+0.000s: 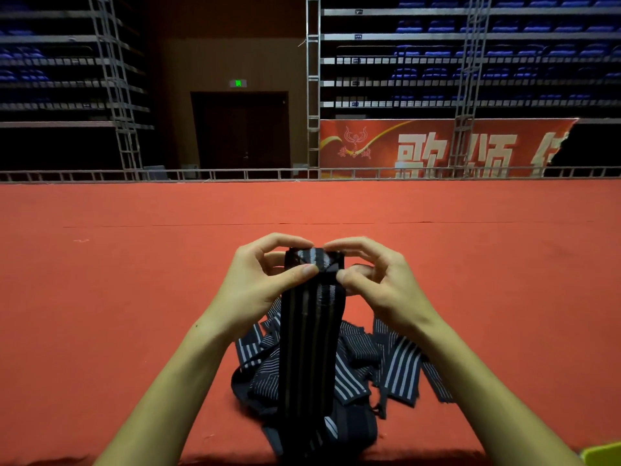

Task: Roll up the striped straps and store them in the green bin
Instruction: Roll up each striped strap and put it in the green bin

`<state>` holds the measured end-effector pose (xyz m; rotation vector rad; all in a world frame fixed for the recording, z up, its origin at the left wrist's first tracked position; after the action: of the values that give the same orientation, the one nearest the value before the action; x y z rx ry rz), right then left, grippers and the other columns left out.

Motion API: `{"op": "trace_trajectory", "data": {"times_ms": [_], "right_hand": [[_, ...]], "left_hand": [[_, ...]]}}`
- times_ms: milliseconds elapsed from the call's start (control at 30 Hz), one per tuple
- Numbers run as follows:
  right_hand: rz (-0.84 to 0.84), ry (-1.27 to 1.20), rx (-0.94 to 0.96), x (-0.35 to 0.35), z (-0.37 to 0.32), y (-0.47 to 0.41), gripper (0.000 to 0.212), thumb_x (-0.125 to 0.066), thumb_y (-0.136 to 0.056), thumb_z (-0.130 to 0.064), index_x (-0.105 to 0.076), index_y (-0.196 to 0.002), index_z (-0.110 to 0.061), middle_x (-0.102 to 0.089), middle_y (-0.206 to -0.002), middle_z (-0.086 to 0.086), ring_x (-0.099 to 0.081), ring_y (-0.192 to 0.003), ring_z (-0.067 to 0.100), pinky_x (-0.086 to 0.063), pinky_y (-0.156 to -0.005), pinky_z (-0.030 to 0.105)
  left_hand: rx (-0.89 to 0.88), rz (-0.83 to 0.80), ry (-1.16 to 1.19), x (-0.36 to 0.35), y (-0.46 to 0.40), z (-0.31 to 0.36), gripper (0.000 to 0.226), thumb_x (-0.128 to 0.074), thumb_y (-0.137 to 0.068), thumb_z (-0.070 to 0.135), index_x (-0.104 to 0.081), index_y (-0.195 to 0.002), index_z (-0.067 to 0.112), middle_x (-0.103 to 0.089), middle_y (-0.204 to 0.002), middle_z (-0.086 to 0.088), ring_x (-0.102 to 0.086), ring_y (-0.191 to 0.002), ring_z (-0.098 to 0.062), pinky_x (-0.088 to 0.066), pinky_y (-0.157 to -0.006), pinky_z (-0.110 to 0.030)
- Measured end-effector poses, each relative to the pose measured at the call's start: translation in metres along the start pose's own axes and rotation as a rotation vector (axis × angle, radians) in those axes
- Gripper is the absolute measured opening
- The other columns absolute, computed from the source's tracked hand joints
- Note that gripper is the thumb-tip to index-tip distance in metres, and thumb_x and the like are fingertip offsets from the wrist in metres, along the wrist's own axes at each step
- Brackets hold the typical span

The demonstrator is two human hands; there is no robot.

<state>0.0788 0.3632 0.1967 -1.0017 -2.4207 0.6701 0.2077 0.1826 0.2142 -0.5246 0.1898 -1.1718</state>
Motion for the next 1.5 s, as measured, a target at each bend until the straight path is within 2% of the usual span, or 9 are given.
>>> {"op": "trace_trajectory", "data": {"times_ms": [133,367,667,767,933,1067,1200,1333,1500], "right_hand": [[0.003,-0.014,-0.047,0.003,-0.019,0.012,0.043,-0.082,-0.092,-0.026,-0.068,-0.133,-0.023,-0.079,-0.114,0.010,-0.080,-0.094,0.034,-0.067,-0.074,0.049],[0.040,0.128,0.106,-0.003,-0.040,0.039,0.033,-0.079,-0.096,-0.006,-0.070,-0.126,-0.019,-0.077,-0.098,0.007,-0.073,-0.076,0.022,-0.065,-0.066,0.043],[0.107,0.164,0.197,-0.019,-0.059,0.076,0.034,-0.078,-0.095,-0.001,-0.071,-0.119,-0.023,-0.076,-0.108,-0.004,-0.075,-0.088,0.019,-0.058,-0.072,0.027],[0.143,0.174,0.234,-0.021,-0.061,0.092,0.037,-0.078,-0.093,0.004,-0.072,-0.117,-0.024,-0.075,-0.110,-0.006,-0.074,-0.094,0.022,-0.061,-0.077,0.035],[0.176,0.171,0.262,-0.034,-0.070,0.121,0.035,-0.078,-0.091,0.007,-0.076,-0.111,-0.022,-0.078,-0.109,-0.005,-0.074,-0.094,0.022,-0.063,-0.079,0.042],[0.183,0.156,0.302,-0.042,-0.079,0.143,0.024,-0.080,-0.093,0.000,-0.077,-0.107,-0.020,-0.077,-0.116,-0.002,-0.074,-0.101,0.023,-0.061,-0.079,0.036],[0.194,0.142,0.260,-0.042,-0.083,0.163,0.036,-0.072,-0.089,0.012,-0.075,-0.099,-0.023,-0.074,-0.122,-0.004,-0.072,-0.116,0.022,-0.062,-0.084,0.035],[0.185,0.050,0.108,-0.033,-0.090,0.172,0.029,-0.066,-0.085,-0.006,-0.076,-0.105,-0.024,-0.073,-0.130,-0.005,-0.071,-0.120,0.016,-0.060,-0.088,0.030],[0.180,0.017,-0.013,-0.030,-0.096,0.176,0.033,-0.079,-0.097,-0.033,-0.069,-0.128,-0.029,-0.079,-0.119,0.001,-0.078,-0.103,0.023,-0.063,-0.094,0.054]], "left_hand": [[-0.093,-0.048,-0.040,-0.003,0.011,0.010,0.034,-0.080,-0.091,0.000,-0.071,-0.124,0.005,-0.081,-0.108,-0.016,-0.081,-0.101,-0.031,-0.065,-0.084,-0.035],[-0.106,-0.103,-0.083,-0.009,0.038,0.028,0.045,-0.079,-0.093,-0.001,-0.065,-0.135,0.012,-0.082,-0.111,-0.012,-0.080,-0.107,-0.025,-0.064,-0.090,-0.033],[-0.044,0.052,-0.030,-0.021,0.086,0.037,0.024,-0.080,-0.094,0.015,-0.076,-0.118,0.011,-0.083,-0.100,-0.013,-0.082,-0.098,-0.030,-0.066,-0.086,-0.038],[0.037,0.107,0.064,-0.029,0.106,0.039,0.022,-0.075,-0.097,0.026,-0.078,-0.114,0.012,-0.083,-0.096,-0.014,-0.079,-0.086,-0.026,-0.062,-0.073,-0.030],[0.074,0.160,0.137,-0.037,0.137,0.043,0.037,-0.074,-0.092,0.044,-0.081,-0.111,0.014,-0.082,-0.098,-0.018,-0.073,-0.084,-0.026,-0.052,-0.079,-0.041],[0.051,0.170,0.157,-0.041,0.159,0.051,0.020,-0.080,-0.093,0.026,-0.082,-0.110,0.014,-0.083,-0.100,-0.017,-0.074,-0.089,-0.022,-0.055,-0.083,-0.037],[0.008,0.143,0.108,-0.047,0.174,0.059,0.029,-0.086,-0.087,0.015,-0.080,-0.116,0.018,-0.084,-0.101,-0.009,-0.081,-0.098,-0.023,-0.062,-0.082,-0.027],[-0.032,0.119,0.090,-0.052,0.173,0.062,0.036,-0.087,-0.086,0.010,-0.078,-0.120,0.019,-0.084,-0.103,-0.008,-0.081,-0.100,-0.023,-0.066,-0.086,-0.033],[-0.102,0.087,0.114,-0.054,0.180,0.062,0.040,-0.083,-0.088,0.000,-0.074,-0.125,0.015,-0.083,-0.109,-0.008,-0.080,-0.106,-0.022,-0.062,-0.085,-0.026]]}}
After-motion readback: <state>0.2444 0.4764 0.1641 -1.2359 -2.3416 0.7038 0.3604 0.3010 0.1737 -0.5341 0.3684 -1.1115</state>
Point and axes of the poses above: each hand's wrist, its own y-axis away from the middle knuckle, its own x-axis out of the back of the hand, z = x × y, the point moved 1 cm from there along -y, towards the middle knuckle
